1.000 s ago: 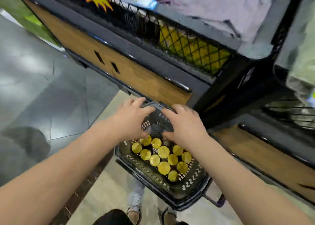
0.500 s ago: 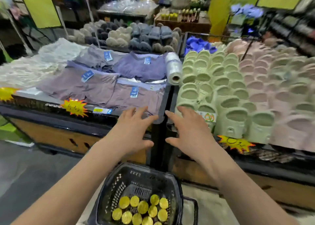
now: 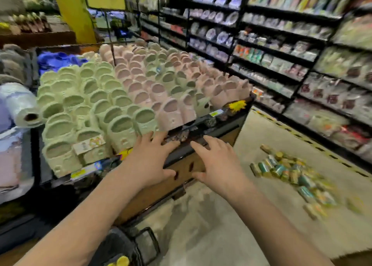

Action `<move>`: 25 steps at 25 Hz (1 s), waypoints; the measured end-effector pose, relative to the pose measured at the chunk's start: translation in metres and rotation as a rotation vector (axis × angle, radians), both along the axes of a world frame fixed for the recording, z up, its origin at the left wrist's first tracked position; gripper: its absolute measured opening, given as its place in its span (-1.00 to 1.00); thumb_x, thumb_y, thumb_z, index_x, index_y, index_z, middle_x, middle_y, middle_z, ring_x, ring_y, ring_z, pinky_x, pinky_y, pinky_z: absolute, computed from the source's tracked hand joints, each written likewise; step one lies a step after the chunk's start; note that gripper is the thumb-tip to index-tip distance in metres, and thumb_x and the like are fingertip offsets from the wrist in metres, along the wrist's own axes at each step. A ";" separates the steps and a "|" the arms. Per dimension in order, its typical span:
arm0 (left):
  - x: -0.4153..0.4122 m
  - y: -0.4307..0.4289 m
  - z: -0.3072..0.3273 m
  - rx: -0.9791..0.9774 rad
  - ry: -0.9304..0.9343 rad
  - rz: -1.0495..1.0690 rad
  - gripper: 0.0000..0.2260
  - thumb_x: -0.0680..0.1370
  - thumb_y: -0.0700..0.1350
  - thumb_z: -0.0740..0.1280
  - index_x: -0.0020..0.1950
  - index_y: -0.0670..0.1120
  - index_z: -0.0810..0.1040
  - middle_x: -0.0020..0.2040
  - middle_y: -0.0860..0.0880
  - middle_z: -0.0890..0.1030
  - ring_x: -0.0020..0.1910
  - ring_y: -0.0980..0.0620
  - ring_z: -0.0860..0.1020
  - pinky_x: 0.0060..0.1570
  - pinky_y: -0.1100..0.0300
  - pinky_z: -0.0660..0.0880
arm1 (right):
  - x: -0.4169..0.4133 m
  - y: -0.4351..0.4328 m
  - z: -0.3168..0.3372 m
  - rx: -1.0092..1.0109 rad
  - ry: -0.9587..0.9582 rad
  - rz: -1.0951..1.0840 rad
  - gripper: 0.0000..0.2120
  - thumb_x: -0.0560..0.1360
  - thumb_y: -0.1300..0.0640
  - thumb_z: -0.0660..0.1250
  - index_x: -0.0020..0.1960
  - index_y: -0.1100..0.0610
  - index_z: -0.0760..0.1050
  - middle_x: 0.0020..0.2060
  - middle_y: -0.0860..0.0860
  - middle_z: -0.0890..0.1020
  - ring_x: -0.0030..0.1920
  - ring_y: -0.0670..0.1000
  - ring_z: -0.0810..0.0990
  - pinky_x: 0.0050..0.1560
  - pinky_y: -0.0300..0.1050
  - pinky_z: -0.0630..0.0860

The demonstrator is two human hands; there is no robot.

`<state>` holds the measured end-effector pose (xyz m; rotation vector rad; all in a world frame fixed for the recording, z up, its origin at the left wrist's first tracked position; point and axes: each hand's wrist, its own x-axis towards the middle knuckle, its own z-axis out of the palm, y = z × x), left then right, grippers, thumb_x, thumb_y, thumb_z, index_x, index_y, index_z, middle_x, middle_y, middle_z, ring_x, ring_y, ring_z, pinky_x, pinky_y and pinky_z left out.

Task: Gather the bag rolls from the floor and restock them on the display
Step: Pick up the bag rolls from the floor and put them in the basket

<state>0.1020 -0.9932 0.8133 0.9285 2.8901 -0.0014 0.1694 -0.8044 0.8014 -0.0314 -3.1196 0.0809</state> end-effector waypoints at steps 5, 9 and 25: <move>-0.016 0.203 -0.010 -0.015 0.036 -0.290 -0.25 0.52 0.36 0.29 0.62 0.26 0.01 0.65 -0.03 -0.03 0.59 -0.23 0.04 0.54 -0.17 0.12 | 0.035 0.182 -0.009 -0.038 0.022 -0.283 -0.20 0.51 -0.25 0.38 0.61 -0.18 0.04 0.61 0.08 0.11 0.57 0.18 0.14 0.53 0.18 0.14; -0.010 0.356 -0.019 -0.024 0.007 -0.447 -0.29 0.52 0.33 0.30 0.60 0.26 0.08 0.65 -0.05 0.02 0.59 -0.20 0.07 0.53 -0.12 0.14 | 0.063 0.318 -0.010 -0.074 0.022 -0.478 -0.21 0.48 -0.25 0.39 0.59 -0.19 0.09 0.59 0.07 0.17 0.56 0.18 0.17 0.52 0.16 0.18; -0.167 0.743 -0.099 -0.053 -0.188 -0.672 -0.37 0.57 0.25 0.30 0.59 0.24 0.16 0.63 0.01 0.06 0.57 -0.18 0.09 0.49 -0.05 0.18 | -0.056 0.660 -0.073 -0.194 -0.078 -0.754 -0.31 0.49 -0.20 0.37 0.55 -0.13 0.23 0.46 0.03 0.37 0.43 0.13 0.37 0.35 0.04 0.37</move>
